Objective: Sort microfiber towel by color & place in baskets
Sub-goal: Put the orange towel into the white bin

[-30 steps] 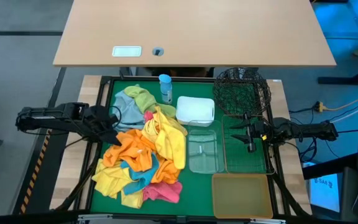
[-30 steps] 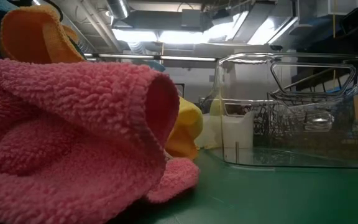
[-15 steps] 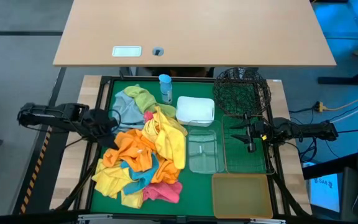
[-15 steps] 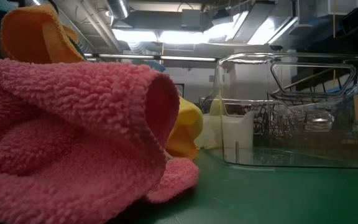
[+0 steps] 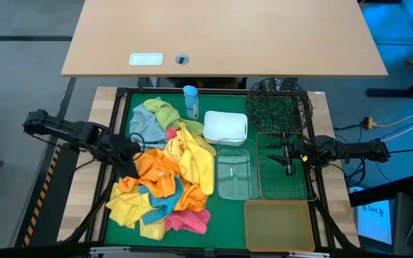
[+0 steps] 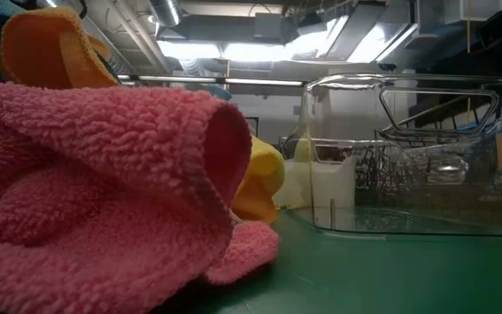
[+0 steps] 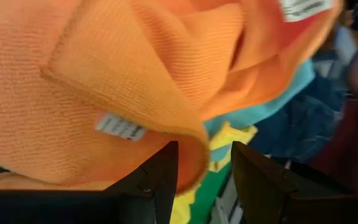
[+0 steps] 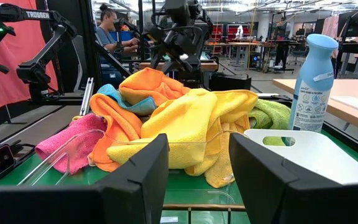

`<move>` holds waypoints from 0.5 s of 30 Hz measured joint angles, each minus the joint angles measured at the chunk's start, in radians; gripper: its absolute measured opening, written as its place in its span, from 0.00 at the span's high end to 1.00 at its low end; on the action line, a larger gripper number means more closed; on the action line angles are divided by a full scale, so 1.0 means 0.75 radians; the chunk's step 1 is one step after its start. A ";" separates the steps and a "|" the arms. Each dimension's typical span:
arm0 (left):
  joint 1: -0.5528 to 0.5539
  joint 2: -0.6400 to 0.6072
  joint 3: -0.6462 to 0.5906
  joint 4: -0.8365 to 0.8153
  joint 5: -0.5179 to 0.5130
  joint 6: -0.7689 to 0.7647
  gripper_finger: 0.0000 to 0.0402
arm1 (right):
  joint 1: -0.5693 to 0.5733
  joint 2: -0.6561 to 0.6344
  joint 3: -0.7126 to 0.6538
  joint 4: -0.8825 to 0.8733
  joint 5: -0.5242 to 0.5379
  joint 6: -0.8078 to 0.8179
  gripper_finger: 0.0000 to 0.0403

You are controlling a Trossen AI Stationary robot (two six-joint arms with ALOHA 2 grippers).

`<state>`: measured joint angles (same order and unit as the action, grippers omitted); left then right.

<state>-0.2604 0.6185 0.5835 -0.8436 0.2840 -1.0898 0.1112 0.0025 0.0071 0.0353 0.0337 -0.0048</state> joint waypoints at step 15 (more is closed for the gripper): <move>-0.034 0.118 0.000 0.138 -0.229 0.051 0.90 | 0.000 0.000 0.000 0.074 0.000 0.000 0.58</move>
<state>-0.2855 0.7067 0.5835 -0.7402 0.1120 -1.0513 0.1109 0.0025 0.0071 0.0905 0.0335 -0.0049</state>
